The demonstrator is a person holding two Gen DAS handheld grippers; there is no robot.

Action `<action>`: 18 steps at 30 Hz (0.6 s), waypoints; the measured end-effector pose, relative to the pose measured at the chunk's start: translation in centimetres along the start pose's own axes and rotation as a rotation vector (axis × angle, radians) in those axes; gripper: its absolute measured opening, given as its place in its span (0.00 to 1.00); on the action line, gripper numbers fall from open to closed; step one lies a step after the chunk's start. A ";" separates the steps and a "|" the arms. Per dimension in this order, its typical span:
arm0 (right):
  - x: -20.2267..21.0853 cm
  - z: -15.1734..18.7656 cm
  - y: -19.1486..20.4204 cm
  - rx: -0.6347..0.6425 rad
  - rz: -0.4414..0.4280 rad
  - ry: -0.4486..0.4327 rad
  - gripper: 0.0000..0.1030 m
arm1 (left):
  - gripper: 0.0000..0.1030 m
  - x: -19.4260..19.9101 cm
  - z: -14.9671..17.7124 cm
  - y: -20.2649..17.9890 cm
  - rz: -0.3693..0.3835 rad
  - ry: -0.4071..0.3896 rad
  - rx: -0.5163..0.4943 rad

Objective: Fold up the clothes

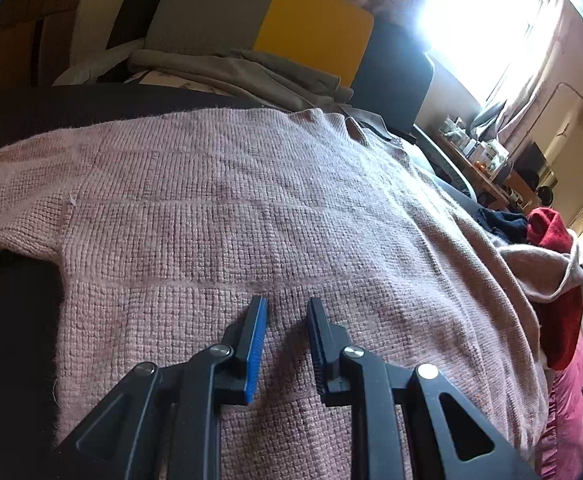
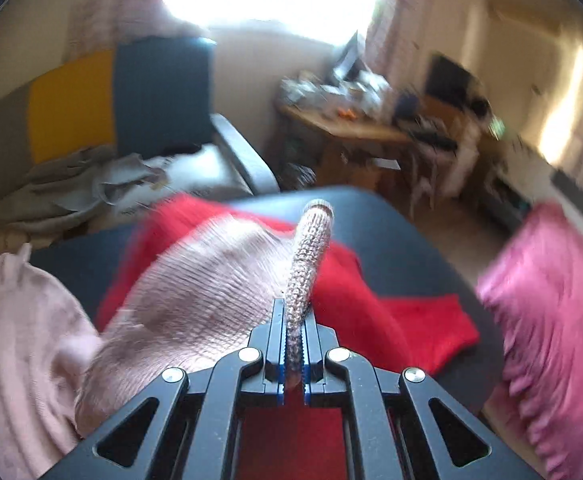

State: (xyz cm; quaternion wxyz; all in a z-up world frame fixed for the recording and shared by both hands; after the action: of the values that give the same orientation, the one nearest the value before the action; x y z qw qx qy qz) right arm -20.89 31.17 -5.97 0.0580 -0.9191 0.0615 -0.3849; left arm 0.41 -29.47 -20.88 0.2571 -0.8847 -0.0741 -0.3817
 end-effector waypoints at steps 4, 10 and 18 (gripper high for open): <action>0.0 2.0 -1.0 -0.080 -0.057 -0.043 0.08 | 0.19 0.0 0.0 -0.2 -0.017 -0.001 -0.013; 4.8 2.8 -0.2 -0.092 -0.074 -0.228 0.86 | 0.19 0.0 -0.1 -0.6 -0.049 0.001 -0.033; 12.7 4.5 5.6 0.011 -0.365 -0.428 1.00 | 0.19 0.0 -0.2 -1.0 -0.073 -0.002 -0.055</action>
State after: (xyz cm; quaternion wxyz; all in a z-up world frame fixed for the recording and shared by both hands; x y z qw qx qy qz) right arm -9.22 23.87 -1.11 0.0042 -0.9750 -0.1208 -0.1866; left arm -0.04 -28.73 -20.39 0.2188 -0.8885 -0.0960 -0.3919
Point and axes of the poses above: each gripper's, at about its wrist camera, not at the fingertips, and x roughly against the way its jaws point, y to its left, z to its underside, the point moved 1 cm from there along -x, roughly the way its jaws point, and after that the axes turned 4 degrees about x, right-handed, at the moved point
